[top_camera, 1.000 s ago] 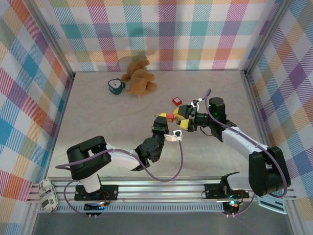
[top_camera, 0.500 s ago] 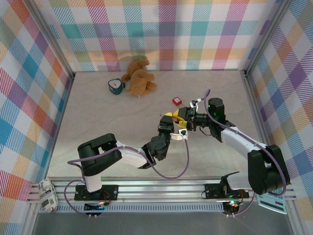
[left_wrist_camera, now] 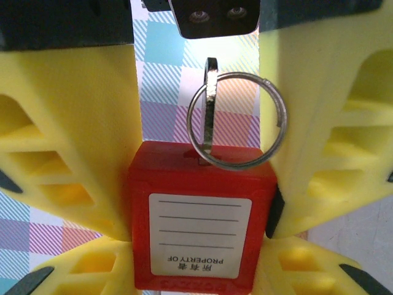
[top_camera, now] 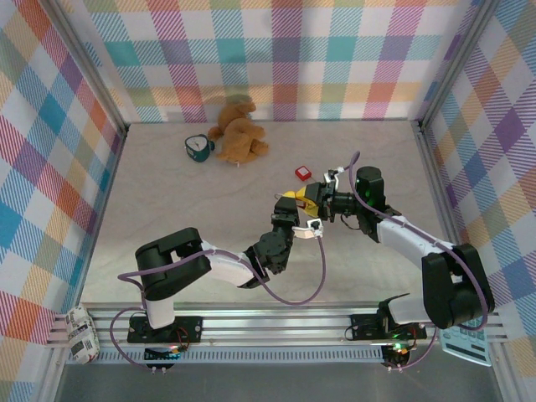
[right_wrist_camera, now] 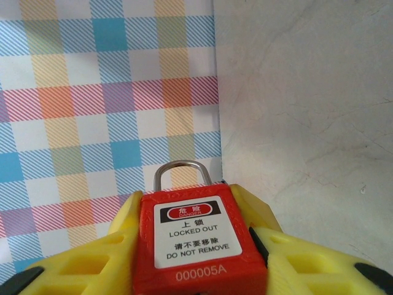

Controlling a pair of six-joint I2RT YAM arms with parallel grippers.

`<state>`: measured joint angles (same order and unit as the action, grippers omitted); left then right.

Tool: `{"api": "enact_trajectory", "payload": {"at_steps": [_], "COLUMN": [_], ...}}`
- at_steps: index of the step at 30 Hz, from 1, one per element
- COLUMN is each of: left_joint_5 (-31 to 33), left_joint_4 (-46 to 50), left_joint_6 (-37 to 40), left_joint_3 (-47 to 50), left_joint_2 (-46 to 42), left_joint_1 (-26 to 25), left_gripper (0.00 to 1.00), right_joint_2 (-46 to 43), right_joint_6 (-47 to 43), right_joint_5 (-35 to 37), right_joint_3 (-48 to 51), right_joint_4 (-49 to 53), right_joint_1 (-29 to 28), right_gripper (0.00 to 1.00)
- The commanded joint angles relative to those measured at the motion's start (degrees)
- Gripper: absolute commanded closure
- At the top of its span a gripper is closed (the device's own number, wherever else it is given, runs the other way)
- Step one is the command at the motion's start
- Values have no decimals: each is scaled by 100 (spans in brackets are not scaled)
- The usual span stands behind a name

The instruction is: Unlock with the key

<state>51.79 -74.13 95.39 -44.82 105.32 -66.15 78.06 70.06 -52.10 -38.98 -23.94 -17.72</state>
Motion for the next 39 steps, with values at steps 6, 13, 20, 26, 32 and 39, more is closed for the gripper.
{"api": "enact_trajectory", "payload": {"at_steps": [6, 13, 20, 26, 32, 39], "left_joint_5": [87, 121, 33, 184, -171, -2864], "left_joint_4": [-368, -348, -275, 41, 3003, 6707], "left_joint_6": [-90, -240, -685, -887, -2616, -5432], "left_joint_3": [172, 354, 1028, 1525, 1288, 85], "left_joint_2": [-324, -577, -1221, -1910, -3229, -4418], "left_joint_1": [-188, -291, -439, -439, -175, 1123], "left_gripper": [46, 24, 18, 15, 25, 30], "right_joint_2": [-190, -245, -362, -346, -433, -661], "right_joint_6": [-43, -141, -522, -747, -852, -1159], "right_joint_5": [273, 390, 458, 401, 314, 148], "right_joint_3": [-3, 100, -87, -198, -176, -101], "right_joint_4": [107, 175, 685, 897, 991, 1370], "right_joint_1": [-37, -23, 117, 250, 256, 257], "right_gripper": [55, 55, 55, 55, 54, 54]}}
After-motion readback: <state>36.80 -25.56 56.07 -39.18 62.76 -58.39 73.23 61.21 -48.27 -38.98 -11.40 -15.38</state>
